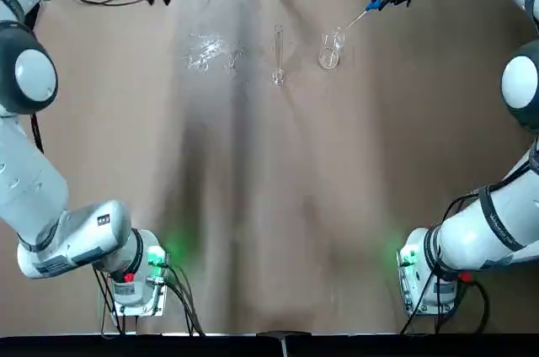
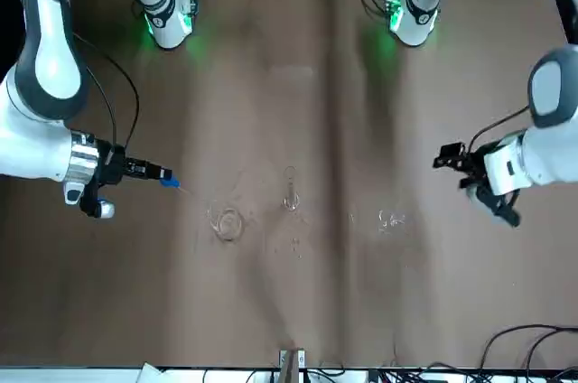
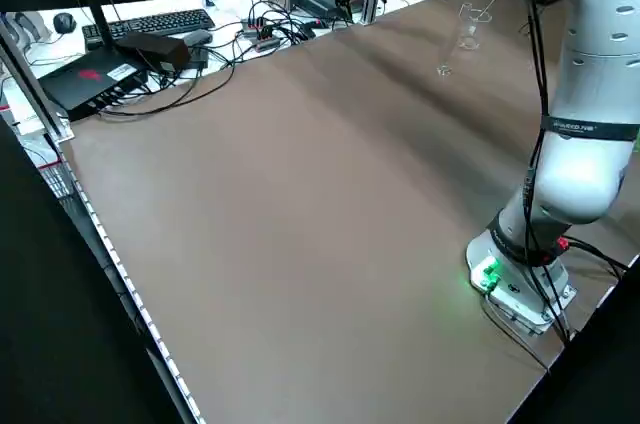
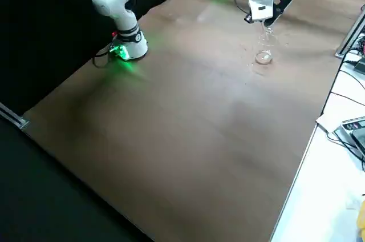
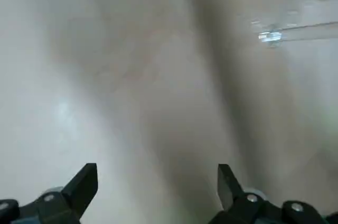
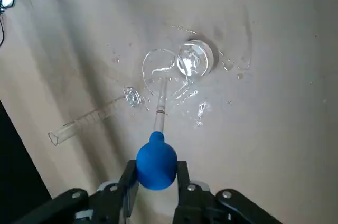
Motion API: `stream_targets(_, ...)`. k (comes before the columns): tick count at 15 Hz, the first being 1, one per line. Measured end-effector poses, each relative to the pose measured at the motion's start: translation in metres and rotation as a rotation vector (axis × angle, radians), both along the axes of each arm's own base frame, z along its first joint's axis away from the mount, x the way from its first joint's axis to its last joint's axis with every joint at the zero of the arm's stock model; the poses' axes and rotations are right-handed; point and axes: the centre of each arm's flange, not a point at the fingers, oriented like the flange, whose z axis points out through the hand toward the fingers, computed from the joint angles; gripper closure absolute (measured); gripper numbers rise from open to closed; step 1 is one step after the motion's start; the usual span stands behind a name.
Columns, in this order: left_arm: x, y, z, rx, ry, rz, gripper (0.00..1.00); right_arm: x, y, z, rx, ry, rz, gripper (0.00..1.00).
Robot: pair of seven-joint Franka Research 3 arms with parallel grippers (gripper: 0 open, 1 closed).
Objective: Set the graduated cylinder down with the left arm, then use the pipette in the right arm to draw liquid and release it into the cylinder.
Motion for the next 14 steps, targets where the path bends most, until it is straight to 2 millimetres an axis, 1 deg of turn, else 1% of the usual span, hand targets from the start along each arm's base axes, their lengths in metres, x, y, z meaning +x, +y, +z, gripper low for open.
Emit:
stream_targets(2,-0.011,0.006,0.026,0.146,0.006,0.137,0.00,0.000,0.001,0.003,0.009,0.000,0.000,0.66)
stream_targets(4,-0.020,0.008,0.051,0.249,-0.017,0.262,0.00,0.000,0.003,0.008,0.027,0.001,0.000,0.65)
stream_targets(6,-0.033,0.005,0.072,0.306,-0.015,0.365,0.00,-0.001,0.006,0.013,0.043,0.002,0.000,0.65)
stream_targets(8,-0.043,0.002,0.090,0.326,-0.019,0.437,0.00,-0.004,0.008,0.017,0.054,0.011,0.005,0.65)
stream_targets(10,-0.051,0.001,0.101,0.338,-0.018,0.462,0.00,-0.005,0.010,0.019,0.060,0.021,0.006,0.65)
stream_targets(14,-0.058,0.001,0.110,0.351,-0.005,0.488,0.00,-0.005,0.021,0.032,0.084,0.038,-0.005,0.65)
